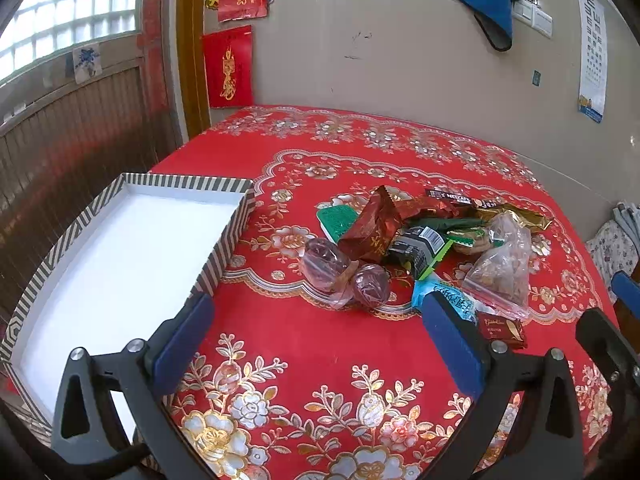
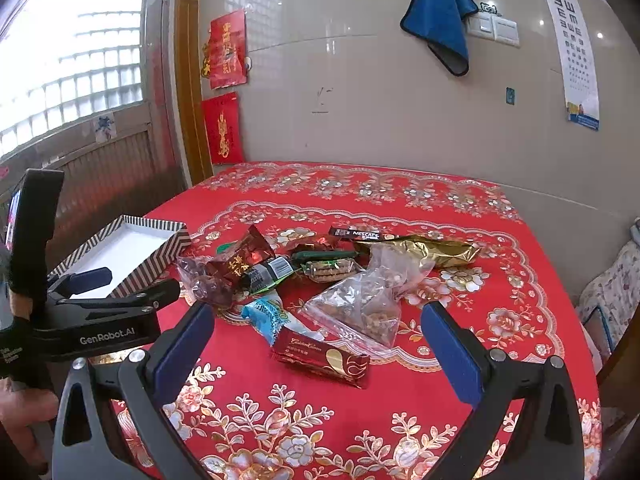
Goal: Organize snacks
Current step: 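Move both tools toward the snack pile beside the white tray, then grasp the red date pack with the left tool while the right tool grasps the blue Sachima pack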
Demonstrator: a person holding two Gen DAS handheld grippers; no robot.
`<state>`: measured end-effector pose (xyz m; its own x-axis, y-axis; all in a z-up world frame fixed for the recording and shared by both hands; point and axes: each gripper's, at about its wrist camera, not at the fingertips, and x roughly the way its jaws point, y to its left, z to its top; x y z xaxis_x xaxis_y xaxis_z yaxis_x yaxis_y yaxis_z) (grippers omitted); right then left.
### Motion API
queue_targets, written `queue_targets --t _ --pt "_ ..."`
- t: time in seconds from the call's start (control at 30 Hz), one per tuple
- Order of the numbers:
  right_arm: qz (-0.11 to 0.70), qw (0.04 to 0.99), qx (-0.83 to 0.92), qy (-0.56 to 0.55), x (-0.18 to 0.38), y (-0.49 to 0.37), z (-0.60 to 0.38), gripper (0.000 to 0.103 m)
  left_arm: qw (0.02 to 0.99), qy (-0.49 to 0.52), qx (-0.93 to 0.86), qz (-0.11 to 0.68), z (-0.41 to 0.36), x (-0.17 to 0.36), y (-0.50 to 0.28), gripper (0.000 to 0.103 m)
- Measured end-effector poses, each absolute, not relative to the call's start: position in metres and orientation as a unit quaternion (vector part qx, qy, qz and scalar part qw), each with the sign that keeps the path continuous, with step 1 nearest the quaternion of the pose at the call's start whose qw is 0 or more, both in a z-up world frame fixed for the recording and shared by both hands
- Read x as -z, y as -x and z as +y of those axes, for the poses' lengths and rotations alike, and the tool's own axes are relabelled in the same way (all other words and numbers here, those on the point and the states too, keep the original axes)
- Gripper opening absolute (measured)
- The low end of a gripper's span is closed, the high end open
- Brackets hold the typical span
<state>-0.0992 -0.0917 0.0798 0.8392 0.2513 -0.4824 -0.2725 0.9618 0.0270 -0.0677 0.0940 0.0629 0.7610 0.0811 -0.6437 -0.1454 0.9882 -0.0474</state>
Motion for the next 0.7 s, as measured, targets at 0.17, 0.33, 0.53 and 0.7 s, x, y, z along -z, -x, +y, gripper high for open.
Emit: queue_targets --t 0.17,0.33,0.53,0.7 --pt "0.245 0.959 -0.144 0.025 -0.079 0.1 -0.09 0.103 0.937 0.04 -0.066 0.342 0.095 -0.062 0.067 0.103" --pt "0.232 0.961 -0.153 0.011 -0.08 0.103 -0.096 0.103 0.936 0.041 -0.062 0.343 0.1 -0.061 0.068 0.103" --pt "0.247 0.955 -0.16 0.013 -0.073 0.099 -0.097 0.103 0.934 0.058 -0.068 0.347 0.117 -0.064 0.067 0.103" --pt "0.258 0.951 -0.17 0.023 -0.068 0.099 -0.094 0.103 0.927 0.05 -0.07 0.364 0.122 -0.061 0.063 0.103"
